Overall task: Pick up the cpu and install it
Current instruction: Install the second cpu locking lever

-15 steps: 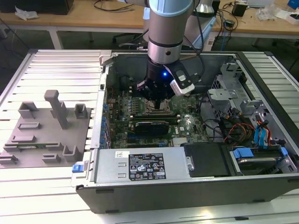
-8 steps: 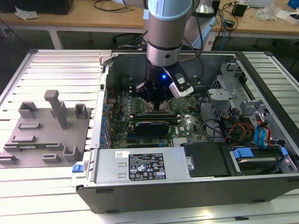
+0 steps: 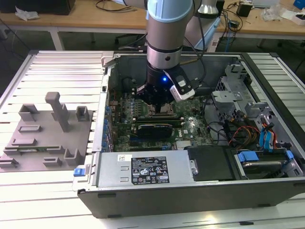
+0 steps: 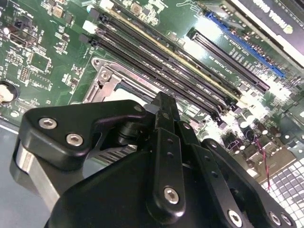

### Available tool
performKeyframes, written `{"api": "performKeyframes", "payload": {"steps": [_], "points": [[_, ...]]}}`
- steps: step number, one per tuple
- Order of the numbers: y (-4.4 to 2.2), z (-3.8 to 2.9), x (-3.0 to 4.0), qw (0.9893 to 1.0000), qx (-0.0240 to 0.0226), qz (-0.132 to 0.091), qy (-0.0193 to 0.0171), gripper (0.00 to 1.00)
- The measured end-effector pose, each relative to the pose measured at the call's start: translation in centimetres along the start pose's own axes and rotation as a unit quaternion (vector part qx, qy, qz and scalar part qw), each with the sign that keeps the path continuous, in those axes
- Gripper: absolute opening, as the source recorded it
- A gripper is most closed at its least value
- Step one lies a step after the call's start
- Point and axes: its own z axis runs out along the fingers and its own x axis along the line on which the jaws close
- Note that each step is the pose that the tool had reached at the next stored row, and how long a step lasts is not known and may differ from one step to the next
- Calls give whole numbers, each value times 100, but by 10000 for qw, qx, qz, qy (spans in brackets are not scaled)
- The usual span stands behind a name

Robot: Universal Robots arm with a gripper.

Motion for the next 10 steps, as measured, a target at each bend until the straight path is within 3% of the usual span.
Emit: {"api": "performKeyframes", "payload": {"steps": [6, 10], "points": [[-59, 9, 39, 10000, -26, 1, -5, 11], [-55, 38, 128, 10000, -34, -1, -32, 11]]}}
